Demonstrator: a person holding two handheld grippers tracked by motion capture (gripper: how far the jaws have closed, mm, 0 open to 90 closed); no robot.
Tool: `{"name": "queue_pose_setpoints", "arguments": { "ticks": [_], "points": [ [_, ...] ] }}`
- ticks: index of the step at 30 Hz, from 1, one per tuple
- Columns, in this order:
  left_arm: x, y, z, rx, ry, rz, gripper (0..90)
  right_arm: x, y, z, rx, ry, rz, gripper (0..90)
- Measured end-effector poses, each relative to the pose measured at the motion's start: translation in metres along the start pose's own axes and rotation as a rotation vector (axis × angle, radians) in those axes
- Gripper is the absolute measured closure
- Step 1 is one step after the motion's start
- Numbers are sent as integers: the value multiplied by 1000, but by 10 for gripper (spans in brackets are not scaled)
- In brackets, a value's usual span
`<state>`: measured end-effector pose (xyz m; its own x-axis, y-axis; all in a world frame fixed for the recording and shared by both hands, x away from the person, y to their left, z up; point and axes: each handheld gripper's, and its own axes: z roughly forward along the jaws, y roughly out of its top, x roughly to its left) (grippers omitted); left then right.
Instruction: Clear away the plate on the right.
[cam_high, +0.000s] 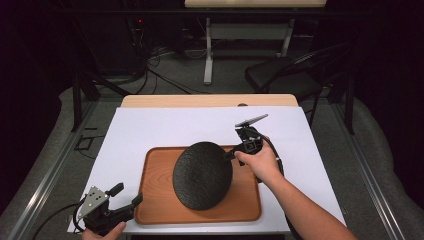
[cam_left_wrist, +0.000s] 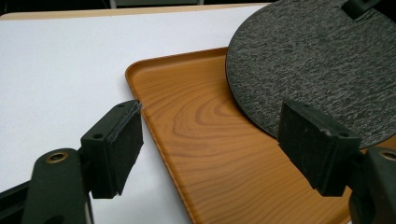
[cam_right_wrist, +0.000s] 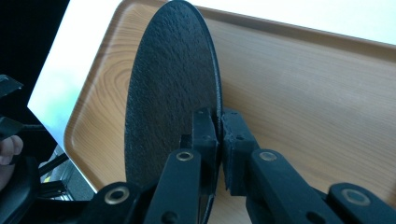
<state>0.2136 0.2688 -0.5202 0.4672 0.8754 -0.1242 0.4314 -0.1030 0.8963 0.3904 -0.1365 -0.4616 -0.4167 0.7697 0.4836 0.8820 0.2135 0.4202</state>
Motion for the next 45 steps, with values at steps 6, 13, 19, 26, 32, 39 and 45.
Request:
{"name": "queue_pose_setpoints", "arguments": {
  "ticks": [6,13,19,26,32,39,45],
  "points": [
    [0,0,0,1,-3,-1,228,-10,-5,4,4,8,23,845],
    [0,0,0,4,-1,2,228,-17,-9,5,-11,37,29,847],
    [0,0,0,3,-3,1,228,-20,-11,8,-1,10,23,828],
    [0,0,1,5,-1,3,228,-26,-15,12,14,-6,49,813],
    [0,0,1,6,-1,2,228,-34,-18,15,13,6,67,808],
    [0,0,1,7,-1,3,228,-42,-23,22,30,-8,70,783],
    [0,0,1,6,-1,2,228,-51,-30,30,54,4,103,768]
  ]
}}
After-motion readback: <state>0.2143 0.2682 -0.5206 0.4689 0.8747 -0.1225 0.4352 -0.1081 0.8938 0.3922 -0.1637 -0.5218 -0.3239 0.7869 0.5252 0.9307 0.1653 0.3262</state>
